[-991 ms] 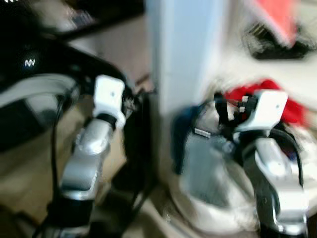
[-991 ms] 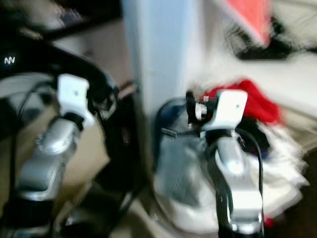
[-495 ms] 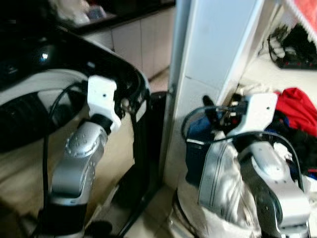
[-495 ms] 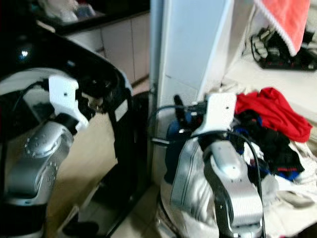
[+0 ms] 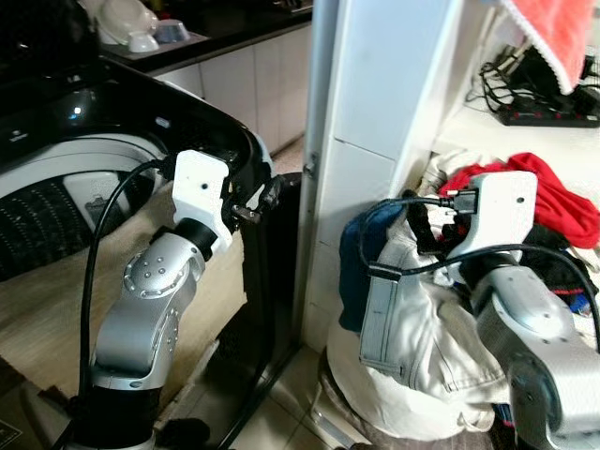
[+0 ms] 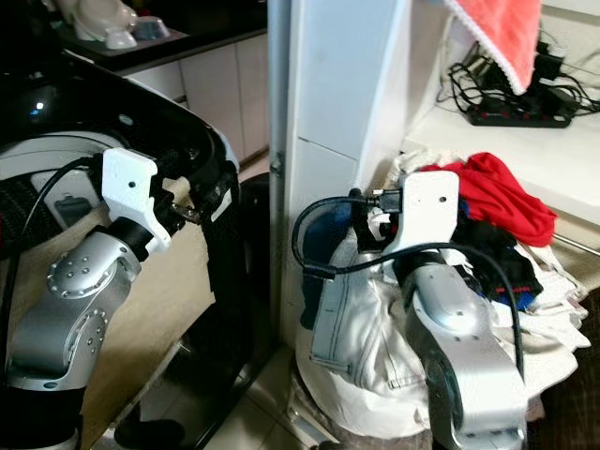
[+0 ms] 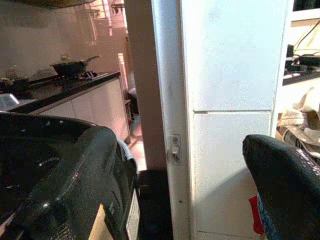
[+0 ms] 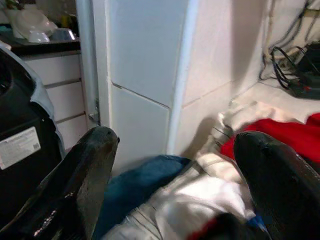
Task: Clothes washing
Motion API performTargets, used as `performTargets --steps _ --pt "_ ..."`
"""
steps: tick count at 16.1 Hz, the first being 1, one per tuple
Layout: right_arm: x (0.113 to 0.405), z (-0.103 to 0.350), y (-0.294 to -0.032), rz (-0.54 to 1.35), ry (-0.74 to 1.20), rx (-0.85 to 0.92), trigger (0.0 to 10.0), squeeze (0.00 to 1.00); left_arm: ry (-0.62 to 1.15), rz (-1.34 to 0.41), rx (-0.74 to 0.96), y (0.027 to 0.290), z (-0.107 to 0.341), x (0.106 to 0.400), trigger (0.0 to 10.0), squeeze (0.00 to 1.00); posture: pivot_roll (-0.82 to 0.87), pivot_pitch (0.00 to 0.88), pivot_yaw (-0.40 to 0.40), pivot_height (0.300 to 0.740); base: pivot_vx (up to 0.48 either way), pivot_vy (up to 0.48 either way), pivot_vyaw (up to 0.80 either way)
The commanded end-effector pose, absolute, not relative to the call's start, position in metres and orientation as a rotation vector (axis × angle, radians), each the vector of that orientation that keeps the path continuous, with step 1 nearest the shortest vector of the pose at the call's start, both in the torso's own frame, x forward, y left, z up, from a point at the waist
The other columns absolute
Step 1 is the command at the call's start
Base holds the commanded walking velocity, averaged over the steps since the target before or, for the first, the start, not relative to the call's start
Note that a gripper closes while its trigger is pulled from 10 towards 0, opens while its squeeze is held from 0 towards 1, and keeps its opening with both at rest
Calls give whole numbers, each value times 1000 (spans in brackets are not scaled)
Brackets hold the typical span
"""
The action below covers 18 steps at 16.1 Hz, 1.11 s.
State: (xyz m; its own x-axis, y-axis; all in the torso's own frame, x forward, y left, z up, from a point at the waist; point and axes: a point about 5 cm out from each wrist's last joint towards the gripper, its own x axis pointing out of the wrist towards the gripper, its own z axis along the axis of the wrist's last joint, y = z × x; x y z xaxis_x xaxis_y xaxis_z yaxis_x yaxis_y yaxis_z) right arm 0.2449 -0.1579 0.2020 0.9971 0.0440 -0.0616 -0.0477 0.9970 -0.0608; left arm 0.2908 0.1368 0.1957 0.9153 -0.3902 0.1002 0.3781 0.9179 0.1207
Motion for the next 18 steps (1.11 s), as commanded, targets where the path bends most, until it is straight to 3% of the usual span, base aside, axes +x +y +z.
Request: performTargets --steps 1,5,9,12,14,18 --pt "243 201 -166 4 75 -60 10000 0 -115 -399 107 135 195 293 10000 0 -115 6 -5 740 0 0 0" --pt "245 207 -167 1 55 -20 10000 0 -115 -384 91 127 195 296 10000 0 -119 8 -6 740 0 0 0" --pt "244 208 -162 20 55 0 10000 0 -122 -397 99 120 196 297 10000 0 -122 4 -6 740 0 360 -773" --pt "244 210 -162 20 48 -3 10000 0 -126 -372 167 121 196 300 10000 0 -128 0 -2 740 0 -90 -435" --pt "243 210 -162 21 49 -1 10000 0 -126 -361 151 120 195 300 10000 0 -128 0 -1 740 0 -480 0" --pt "245 214 -158 68 32 -5 10000 0 -116 -273 113 129 198 304 10000 0 -124 0 -4 740 0 0 0"
